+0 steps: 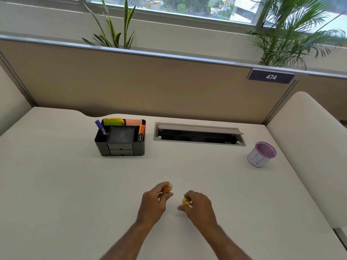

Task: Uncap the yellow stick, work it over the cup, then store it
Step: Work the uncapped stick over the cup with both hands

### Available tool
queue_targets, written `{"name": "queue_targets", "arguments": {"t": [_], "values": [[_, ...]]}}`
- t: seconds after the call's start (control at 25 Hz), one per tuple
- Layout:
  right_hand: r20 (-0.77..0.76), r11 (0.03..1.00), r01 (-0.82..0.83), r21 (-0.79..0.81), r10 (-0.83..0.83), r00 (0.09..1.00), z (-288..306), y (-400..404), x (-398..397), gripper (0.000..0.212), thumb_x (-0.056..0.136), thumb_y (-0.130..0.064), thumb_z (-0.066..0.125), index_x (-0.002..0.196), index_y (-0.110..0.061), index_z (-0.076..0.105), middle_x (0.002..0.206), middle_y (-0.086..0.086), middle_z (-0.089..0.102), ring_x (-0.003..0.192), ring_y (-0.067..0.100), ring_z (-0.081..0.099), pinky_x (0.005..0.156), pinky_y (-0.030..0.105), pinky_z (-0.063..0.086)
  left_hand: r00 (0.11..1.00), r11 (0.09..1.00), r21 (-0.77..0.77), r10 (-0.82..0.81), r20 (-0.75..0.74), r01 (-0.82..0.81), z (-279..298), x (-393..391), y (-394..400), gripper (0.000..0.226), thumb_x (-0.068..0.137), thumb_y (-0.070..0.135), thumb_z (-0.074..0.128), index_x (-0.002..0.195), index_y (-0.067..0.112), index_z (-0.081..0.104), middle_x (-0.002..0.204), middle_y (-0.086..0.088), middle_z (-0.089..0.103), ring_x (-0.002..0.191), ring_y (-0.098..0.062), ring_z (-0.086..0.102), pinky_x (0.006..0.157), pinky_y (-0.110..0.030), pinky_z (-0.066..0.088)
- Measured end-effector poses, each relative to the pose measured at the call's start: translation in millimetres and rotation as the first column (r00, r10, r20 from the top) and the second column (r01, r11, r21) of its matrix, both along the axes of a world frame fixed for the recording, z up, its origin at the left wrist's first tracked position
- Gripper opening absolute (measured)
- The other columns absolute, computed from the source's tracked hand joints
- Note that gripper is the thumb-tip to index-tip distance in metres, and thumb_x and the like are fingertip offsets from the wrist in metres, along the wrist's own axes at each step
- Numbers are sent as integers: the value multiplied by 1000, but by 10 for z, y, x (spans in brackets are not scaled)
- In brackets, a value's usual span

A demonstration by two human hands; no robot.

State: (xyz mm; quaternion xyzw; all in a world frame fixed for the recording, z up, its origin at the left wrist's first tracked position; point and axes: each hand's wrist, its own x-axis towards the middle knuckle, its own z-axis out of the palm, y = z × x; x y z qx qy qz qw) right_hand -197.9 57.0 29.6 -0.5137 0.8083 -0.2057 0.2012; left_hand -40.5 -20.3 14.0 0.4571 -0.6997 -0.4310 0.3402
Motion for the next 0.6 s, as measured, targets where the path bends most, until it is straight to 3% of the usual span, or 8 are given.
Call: {"name": "queue_targets", "arguments": {"t": [0.12,0.32,0.48,0.6], "values": [[-95,991,-94,94,103,990,-105,-25,9,41,83,-50,71,102,-14,69,97,3,69,94,19,59,78,31,48,1000,999,34,-4,-9,4,-29,5,15,27,85,11,76,108,24,68,89,28,71,92,8,65,75,-7,52],[-187,955,-206,216,247,951,-198,-27,11,44,86,-52,64,91,-9,65,88,3,57,93,20,53,69,32,41,999,998,38,-40,3,40,-10,23,26,27,86,10,74,101,31,66,98,33,67,90,7,67,70,-7,51],[-238,950,-233,208,280,930,-252,-21,-15,46,86,-55,62,97,-10,66,88,2,52,95,21,52,67,29,34,998,997,50,-53,15,53,17,15,16,30,87,11,74,96,38,64,95,30,68,89,4,67,70,-10,52],[-230,961,-242,137,268,935,-261,25,-38,57,82,-59,65,120,-17,66,104,5,65,100,23,53,74,30,40,997,996,49,-80,23,78,40,-19,8,37,88,14,73,94,47,61,94,28,69,90,1,67,73,-13,53]]}}
